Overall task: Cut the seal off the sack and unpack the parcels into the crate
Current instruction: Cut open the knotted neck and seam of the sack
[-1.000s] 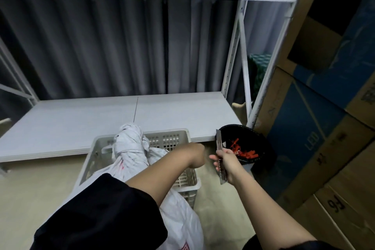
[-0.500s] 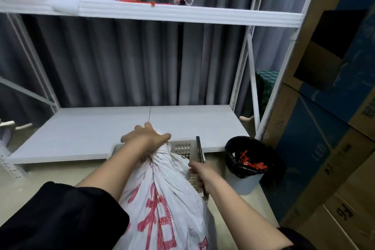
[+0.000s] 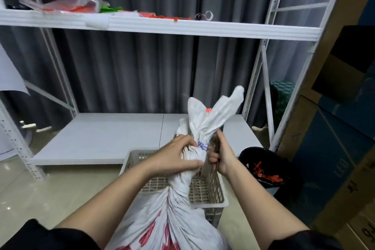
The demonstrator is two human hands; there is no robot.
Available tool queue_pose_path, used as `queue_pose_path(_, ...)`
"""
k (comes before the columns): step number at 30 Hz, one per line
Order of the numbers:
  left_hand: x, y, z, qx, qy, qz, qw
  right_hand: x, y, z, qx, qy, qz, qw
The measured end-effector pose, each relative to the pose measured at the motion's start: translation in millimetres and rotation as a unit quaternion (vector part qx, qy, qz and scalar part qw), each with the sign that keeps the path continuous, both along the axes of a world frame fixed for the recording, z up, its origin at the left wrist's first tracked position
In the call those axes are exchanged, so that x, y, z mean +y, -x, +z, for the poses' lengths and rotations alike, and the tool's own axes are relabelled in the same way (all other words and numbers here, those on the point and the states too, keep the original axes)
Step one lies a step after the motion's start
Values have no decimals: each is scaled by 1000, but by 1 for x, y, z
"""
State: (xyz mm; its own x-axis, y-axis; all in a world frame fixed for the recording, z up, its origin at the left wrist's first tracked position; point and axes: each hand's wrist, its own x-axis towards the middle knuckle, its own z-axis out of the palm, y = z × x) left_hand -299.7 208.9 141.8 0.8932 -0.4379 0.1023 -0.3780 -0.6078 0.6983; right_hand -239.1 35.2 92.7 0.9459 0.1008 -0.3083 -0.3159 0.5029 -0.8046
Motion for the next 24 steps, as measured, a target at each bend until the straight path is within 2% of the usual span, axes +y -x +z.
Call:
queue_pose_path(3,-5,-6,15,76,101,88,988,1,-1,22,-60,-28,-32,997)
queue_pose_path(4,-9,-9,21,59,76,138,986,2,0,28,-83,-21,-42,995)
queue_pose_path(6,-17,-11,32,-6,-32,230,973,5,4,37,-125,-11,-53,991)
queue_pose_path(8,-26,-9,40,-62,-90,281,953,7,7,44,-157,-13,-51,986)
queue_pose_path(11,-31,-8,43,-149,-92,336,925,2,10,54,-192,-11,-43,980)
queue_pose_path(15,-34,-12,44,-163,-61,359,917,-3,13,61,-242,101,-45,964)
queue_pose_path(17,-39,-11,50,-218,26,358,907,-3,12,61,-235,139,-77,959)
queue_pose_path(19,-38,-12,65,-286,219,338,870,-5,11,60,-215,141,-104,961)
queue_pose_path(20,-35,-15,73,-290,306,314,851,-6,10,59,-209,134,-106,963)
queue_pose_path(21,-32,-19,83,-258,366,285,847,-8,9,58,-205,126,-100,965)
queue_pose_path(22,-30,-23,93,-194,394,255,861,-9,10,57,-203,121,-89,968)
queue_pose_path(23,-29,-30,100,-126,378,233,887,-8,10,57,-202,122,-72,969)
queue_pose_path(24,-30,-35,105,-71,324,220,917,-7,11,58,-203,128,-52,969)
